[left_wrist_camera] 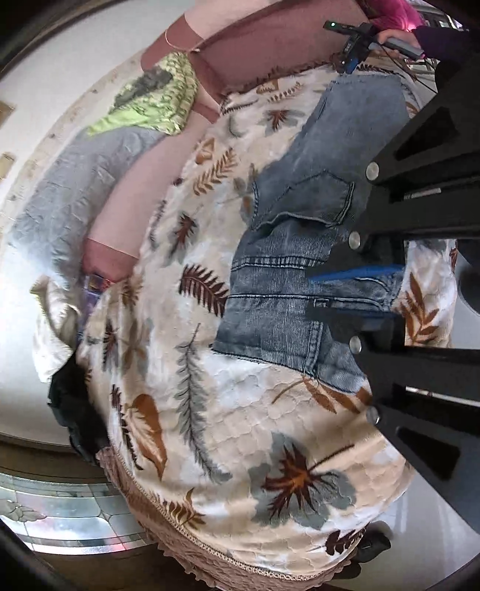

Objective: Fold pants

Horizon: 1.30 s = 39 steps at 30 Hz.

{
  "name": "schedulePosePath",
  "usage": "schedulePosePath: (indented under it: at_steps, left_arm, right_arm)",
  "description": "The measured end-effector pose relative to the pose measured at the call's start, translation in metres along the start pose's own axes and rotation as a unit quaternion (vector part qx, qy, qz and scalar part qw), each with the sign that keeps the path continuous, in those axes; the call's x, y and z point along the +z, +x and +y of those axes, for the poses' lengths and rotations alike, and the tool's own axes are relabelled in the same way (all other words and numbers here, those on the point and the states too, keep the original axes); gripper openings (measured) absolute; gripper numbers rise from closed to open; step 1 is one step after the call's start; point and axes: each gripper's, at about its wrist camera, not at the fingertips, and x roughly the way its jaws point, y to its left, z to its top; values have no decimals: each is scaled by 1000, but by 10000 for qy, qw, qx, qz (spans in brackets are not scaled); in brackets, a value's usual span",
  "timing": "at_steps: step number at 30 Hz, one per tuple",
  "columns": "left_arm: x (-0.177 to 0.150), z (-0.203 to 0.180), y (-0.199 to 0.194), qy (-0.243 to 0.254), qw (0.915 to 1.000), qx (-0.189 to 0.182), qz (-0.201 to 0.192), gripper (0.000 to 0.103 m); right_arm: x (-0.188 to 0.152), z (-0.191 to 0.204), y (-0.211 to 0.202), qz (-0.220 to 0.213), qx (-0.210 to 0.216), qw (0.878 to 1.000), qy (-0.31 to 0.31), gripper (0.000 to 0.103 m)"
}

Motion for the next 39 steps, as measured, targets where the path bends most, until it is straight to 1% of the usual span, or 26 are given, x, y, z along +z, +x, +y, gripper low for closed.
schedulePosePath:
  at_steps: [1,3,4,5,7,9,12,14,15,16,17,19,21,24,25,28,29,30,31,32,33,34,35,36,38,39]
  left_arm:
    - [4,0,5,-22,10000,10,46,26]
    - [12,-3,9,-18,10000,91,20,51]
    - [20,-3,13,-21,9998,205,-3,58]
    - [26,-2,16,-35,9997,257,2,68]
    - [44,3,29,-54,9990,431,57,69]
    - [58,11,42,-97,9982,584,117,69]
    - [72,26,68,-568,9961,598,304,69]
    - [76,29,82,-791,9937,643,466,68]
    - [74,25,84,-938,9929,543,489,67]
    - [73,14,84,-898,9948,232,429,68]
    - [72,2,83,-744,9963,99,408,68]
    - [70,-30,85,-272,9989,35,385,69]
    - [66,-62,91,104,9991,-158,390,69]
    - [57,-97,107,391,9972,-320,552,69]
    - [53,-108,113,600,9962,-284,557,69]
    - [45,-122,129,1015,9931,43,588,69]
    - [42,-125,138,1154,9913,190,611,69]
    - [39,-127,145,1289,9889,385,632,68]
    - [36,-125,156,1416,9856,617,688,66]
    - [35,-122,162,1447,9841,705,748,56]
    - [33,-118,168,1485,9821,838,804,40]
    - [32,-116,173,1534,9800,969,822,33]
    - [33,-115,175,1549,9797,991,803,28]
    - [35,-114,173,1517,9808,956,764,21]
    - [39,-113,174,1521,9794,1114,719,8]
    - [41,-112,175,1477,9802,1110,712,6]
  right_arm:
    - [-1,2,-1,-49,7,10000,-42,46]
    - [-6,3,-6,-172,-39,9998,-7,46]
    - [-6,3,-10,-317,-43,9995,76,46]
    - [-5,4,-9,-387,-6,9991,151,46]
    - [-3,7,-5,-377,68,9990,250,47]
    - [-3,10,-2,-324,107,9993,172,47]
    - [-5,7,2,-261,126,9993,228,49]
    - [-5,4,4,-206,159,9993,256,55]
    - [-5,2,5,-200,130,9994,261,55]
    - [-6,1,4,-204,124,9994,257,55]
    - [-6,-1,4,-203,142,9994,240,55]
    - [-6,-5,5,-167,180,9993,264,55]
    - [-5,-9,5,-194,163,9992,301,55]
    - [-3,-8,5,-225,285,9990,264,55]
    - [-2,-8,5,-254,296,9989,253,55]
    - [1,-6,12,-248,196,9993,180,54]
    - [2,-5,14,-215,225,9994,159,51]
    - [3,-3,17,-176,249,9995,100,45]
    - [3,0,20,-159,240,9996,-1,30]
    - [3,5,23,-82,194,9997,-151,22]
    - [2,9,25,-77,47,9996,-259,17]
    - [2,11,25,-104,-75,9994,-335,15]
    - [2,13,23,-186,-133,9989,-404,12]
    - [3,14,19,-297,-115,9986,-418,12]
    - [8,15,10,-538,-30,9978,-390,10]
    - [10,15,7,-621,1,9974,-357,8]
